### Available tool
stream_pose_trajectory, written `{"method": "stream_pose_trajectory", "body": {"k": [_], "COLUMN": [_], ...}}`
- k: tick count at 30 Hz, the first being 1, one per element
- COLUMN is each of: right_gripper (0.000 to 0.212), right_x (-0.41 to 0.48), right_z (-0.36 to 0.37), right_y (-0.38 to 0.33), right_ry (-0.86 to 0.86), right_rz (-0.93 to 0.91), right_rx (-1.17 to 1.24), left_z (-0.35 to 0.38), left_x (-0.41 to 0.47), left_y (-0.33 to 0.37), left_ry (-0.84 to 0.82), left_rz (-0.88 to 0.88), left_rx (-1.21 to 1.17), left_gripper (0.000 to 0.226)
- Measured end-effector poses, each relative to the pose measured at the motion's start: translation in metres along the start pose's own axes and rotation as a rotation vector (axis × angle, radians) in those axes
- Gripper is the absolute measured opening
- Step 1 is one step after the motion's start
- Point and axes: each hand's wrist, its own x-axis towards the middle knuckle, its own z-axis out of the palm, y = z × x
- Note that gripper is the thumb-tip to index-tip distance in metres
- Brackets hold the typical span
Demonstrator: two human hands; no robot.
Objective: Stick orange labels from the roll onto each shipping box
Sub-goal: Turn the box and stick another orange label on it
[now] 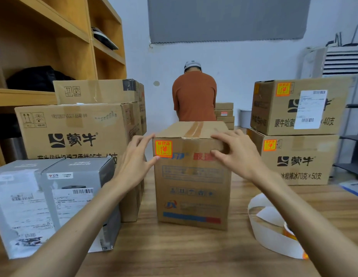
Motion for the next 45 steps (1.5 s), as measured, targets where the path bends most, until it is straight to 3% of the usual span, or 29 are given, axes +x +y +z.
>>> {"method": "stream_pose_trajectory", "body": {"k": [2,6,11,13,19,28,35,45], "right_gripper": [0.040,0.035,0.033,0.031,0.042,0.072,0.065,0.064], "right_x": [-0.002,-0.005,-0.003,-0.004,0.003,0.046,0.070,0.097], "right_z": [0.007,0.023,0.000,-0.014,-0.020,0.011,0.033,0.048], "right_y": [-0.018,-0.060,-0.056,-0.033,0.065,0.127,0.169,0.217], "right_ry": [0.103,0.164,0.098,0.123,0.113,-0.155,-0.184,-0.179], "right_rz": [-0.010,0.010,0.022,0.076,0.313,0.146,0.131,0.112], "right_rx": [-0.072,-0.096,0.436,0.472,0.317,-0.164,-0.279,-0.423], "left_z": [0.004,0.019,0.027,0.024,0.031,0.053,0.092,0.150], "left_x": [0.000,-0.017,-0.041,-0.041,-0.019,0.042,0.081,0.144], "left_y": [0.006,0.040,0.075,0.082,0.084,0.033,0.003,-0.017], "left_ry": [0.062,0.064,-0.054,-0.114,-0.178,-0.284,-0.216,-0.304], "left_rz": [-0.051,-0.062,-0.184,-0.219,-0.272,-0.160,-0.165,-0.195], "left_rx": [0.043,-0.113,-0.236,-0.221,-0.145,-0.314,-0.319,-0.423], "left_gripper": [0.063,0.050,0.081,0.095,0.107,0.098,0.091,0.078]}}
